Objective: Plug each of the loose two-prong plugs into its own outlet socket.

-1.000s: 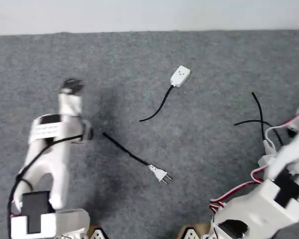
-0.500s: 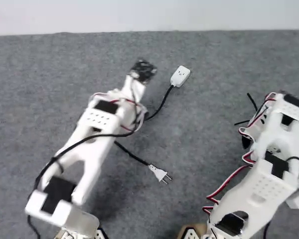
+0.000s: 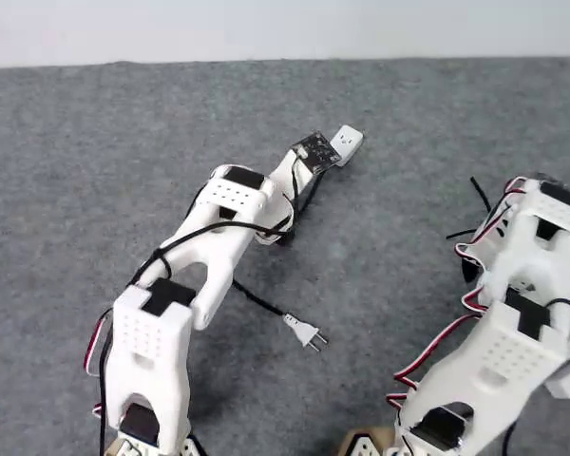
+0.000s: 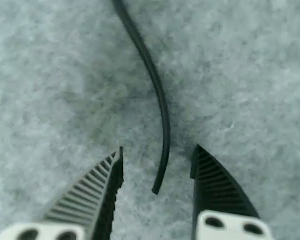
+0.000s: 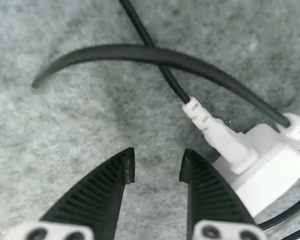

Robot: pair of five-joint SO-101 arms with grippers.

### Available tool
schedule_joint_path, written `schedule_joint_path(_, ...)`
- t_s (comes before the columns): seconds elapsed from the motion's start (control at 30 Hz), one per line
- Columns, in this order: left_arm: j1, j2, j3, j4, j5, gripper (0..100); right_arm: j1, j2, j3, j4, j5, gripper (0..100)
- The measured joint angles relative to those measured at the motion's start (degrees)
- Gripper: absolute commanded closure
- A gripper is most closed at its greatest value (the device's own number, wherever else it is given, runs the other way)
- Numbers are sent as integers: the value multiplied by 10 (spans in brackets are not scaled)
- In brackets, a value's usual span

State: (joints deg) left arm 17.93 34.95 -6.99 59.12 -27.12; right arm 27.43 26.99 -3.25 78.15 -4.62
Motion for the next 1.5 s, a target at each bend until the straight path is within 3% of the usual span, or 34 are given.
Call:
schedule_joint_path(0.1, 2, 22, -38, 39, -11, 835, 0, 0, 0, 0, 0, 855)
schedule_joint_path(0.2, 3, 37, -58, 64, -12, 986, 0, 0, 0, 0, 0, 855)
schedule_joint_path(0.53, 14, 41, -62, 138, -14, 988, 0, 0, 0, 0, 0, 855)
schedule_joint_path(0.7, 14, 41, -64, 154, 89, 988, 0, 10, 12, -25, 0, 855)
schedule_joint_path(1.0, 3, -52, -55, 287, 242, 988, 0, 10, 12, -31, 0, 855)
schedule_joint_path(1.27, -11, -191, 149, 293, 265, 988, -4, 10, 12, -31, 0, 855)
schedule_joint_path(1.5, -11, -456, 455, 196, 267, 957, -4, 10, 12, -31, 0, 855)
